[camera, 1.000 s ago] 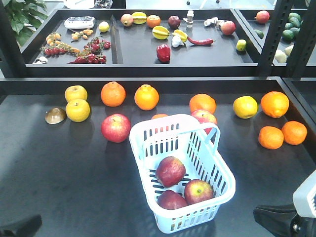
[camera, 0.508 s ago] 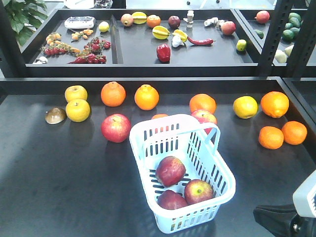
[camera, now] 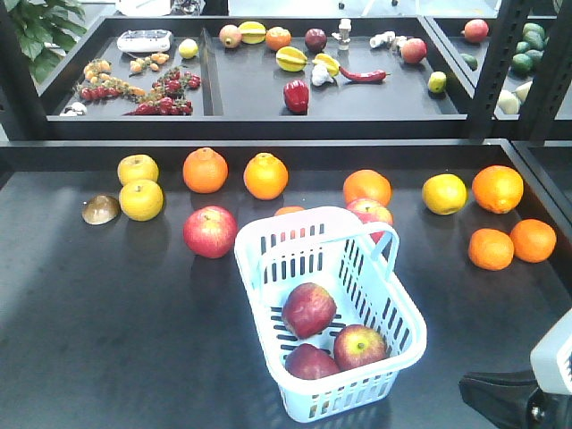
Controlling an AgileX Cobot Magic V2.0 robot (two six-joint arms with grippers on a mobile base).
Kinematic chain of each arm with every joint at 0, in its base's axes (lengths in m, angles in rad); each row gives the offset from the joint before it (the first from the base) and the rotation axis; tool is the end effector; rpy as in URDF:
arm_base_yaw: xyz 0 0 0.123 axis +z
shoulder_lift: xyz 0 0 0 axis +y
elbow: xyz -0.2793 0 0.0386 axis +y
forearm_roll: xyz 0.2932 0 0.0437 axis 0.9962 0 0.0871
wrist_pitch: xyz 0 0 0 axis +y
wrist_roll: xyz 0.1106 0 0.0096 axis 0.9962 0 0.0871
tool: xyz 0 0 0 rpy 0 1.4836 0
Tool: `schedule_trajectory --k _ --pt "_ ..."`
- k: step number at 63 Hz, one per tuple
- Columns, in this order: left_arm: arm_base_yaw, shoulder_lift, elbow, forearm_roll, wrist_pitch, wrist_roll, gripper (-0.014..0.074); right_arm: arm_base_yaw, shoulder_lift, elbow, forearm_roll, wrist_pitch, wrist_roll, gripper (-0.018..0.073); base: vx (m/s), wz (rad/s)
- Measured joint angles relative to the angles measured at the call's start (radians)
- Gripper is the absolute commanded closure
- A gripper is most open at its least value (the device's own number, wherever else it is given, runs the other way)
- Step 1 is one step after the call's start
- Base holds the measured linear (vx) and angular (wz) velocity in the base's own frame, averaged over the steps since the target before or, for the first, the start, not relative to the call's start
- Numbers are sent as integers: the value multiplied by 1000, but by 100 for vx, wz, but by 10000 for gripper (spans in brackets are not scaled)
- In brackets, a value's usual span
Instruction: Pick three apples into basket with both arms
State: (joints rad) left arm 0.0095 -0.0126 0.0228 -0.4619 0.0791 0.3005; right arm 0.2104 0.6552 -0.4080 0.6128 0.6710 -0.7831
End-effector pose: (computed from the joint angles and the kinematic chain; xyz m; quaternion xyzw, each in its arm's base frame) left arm 0.1248 -0.0028 0.1994 -0.0473 0.7033 -0.0657 0.7062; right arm 0.1617 0.0752 0.2248 -0.2896 0.8542 0.1523 0.4042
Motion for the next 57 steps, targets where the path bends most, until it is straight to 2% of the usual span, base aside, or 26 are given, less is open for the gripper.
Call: schedule_trajectory --k 4,15,22,33,42,57 --pt "15 0 2 79 4 -88 603 0 0 0 0 6 0 564 0 0" --pt "19 0 4 343 84 -394 603 0 0 0 0 8 0 564 0 0" --pt "19 0 6 420 132 -493 603 0 0 0 0 13 0 564 0 0" --pt "19 0 6 437 131 -524 603 0 0 0 0 14 0 564 0 0" --pt "19 0 6 433 68 -525 603 0 0 0 0 14 0 564 0 0" --pt "19 0 6 433 50 -447 603 0 0 0 0 14 0 564 0 0"
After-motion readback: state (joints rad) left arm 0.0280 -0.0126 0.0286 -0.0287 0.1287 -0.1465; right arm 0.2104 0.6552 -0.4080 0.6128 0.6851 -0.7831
